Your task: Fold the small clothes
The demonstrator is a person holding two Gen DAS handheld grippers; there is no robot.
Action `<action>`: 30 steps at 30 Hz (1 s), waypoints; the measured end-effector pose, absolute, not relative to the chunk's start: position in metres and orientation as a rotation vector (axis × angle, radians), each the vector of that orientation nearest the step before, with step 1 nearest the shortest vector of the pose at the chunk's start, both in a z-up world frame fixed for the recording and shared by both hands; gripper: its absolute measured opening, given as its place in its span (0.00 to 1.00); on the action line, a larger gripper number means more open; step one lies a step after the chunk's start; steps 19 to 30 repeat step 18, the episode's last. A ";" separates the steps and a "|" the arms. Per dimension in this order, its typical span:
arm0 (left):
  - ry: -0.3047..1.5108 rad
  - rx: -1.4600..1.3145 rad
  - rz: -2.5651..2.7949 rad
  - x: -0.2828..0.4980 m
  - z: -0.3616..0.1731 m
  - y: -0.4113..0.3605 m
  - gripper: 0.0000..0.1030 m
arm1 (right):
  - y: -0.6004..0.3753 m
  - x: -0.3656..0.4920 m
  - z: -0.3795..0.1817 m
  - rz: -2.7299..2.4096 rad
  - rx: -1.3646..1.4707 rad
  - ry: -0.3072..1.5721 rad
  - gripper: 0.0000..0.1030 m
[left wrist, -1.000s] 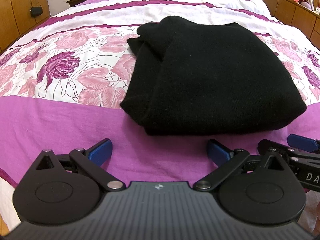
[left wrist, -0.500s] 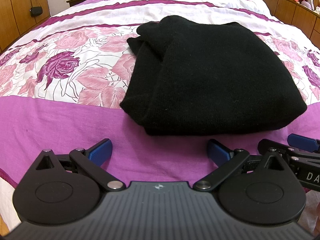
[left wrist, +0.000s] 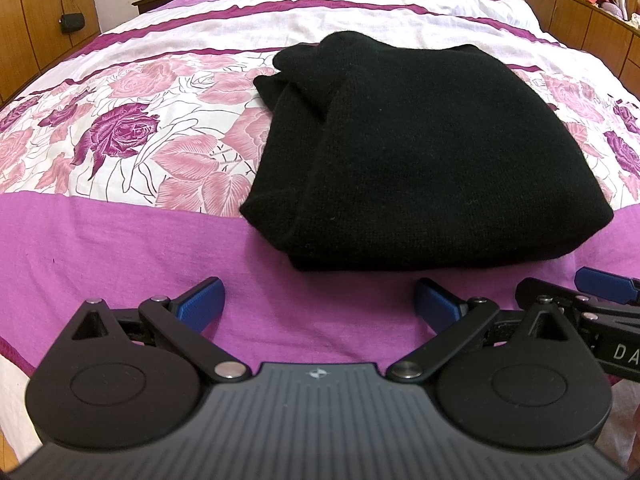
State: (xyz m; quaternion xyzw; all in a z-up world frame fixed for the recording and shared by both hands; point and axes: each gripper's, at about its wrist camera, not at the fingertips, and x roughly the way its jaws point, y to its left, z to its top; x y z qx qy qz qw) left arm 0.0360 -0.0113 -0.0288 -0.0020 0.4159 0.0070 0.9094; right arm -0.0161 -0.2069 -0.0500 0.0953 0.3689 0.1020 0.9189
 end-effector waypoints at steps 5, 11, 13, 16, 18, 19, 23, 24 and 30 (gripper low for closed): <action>0.857 -0.005 0.013 0.036 -0.029 -0.011 1.00 | -0.207 -0.016 -0.050 0.210 0.196 0.759 0.78; 0.854 -0.005 0.010 0.036 -0.029 -0.011 1.00 | -0.207 -0.016 -0.050 0.209 0.194 0.759 0.78; 0.855 -0.003 0.008 0.035 -0.029 -0.011 1.00 | -0.207 -0.015 -0.050 0.209 0.195 0.759 0.78; 0.868 0.008 -0.007 0.034 -0.028 -0.012 1.00 | -0.207 -0.015 -0.050 0.209 0.195 0.760 0.78; 0.866 0.002 -0.029 0.030 -0.024 -0.008 1.00 | -0.207 -0.015 -0.049 0.213 0.196 0.761 0.78; 0.866 0.002 -0.029 0.030 -0.024 -0.008 1.00 | -0.207 -0.015 -0.049 0.213 0.196 0.761 0.78; 0.866 0.002 -0.029 0.030 -0.024 -0.008 1.00 | -0.207 -0.015 -0.049 0.213 0.196 0.761 0.78; 0.866 0.002 -0.029 0.030 -0.024 -0.008 1.00 | -0.207 -0.015 -0.049 0.213 0.196 0.761 0.78; 0.866 0.002 -0.029 0.030 -0.024 -0.008 1.00 | -0.207 -0.015 -0.049 0.213 0.196 0.761 0.78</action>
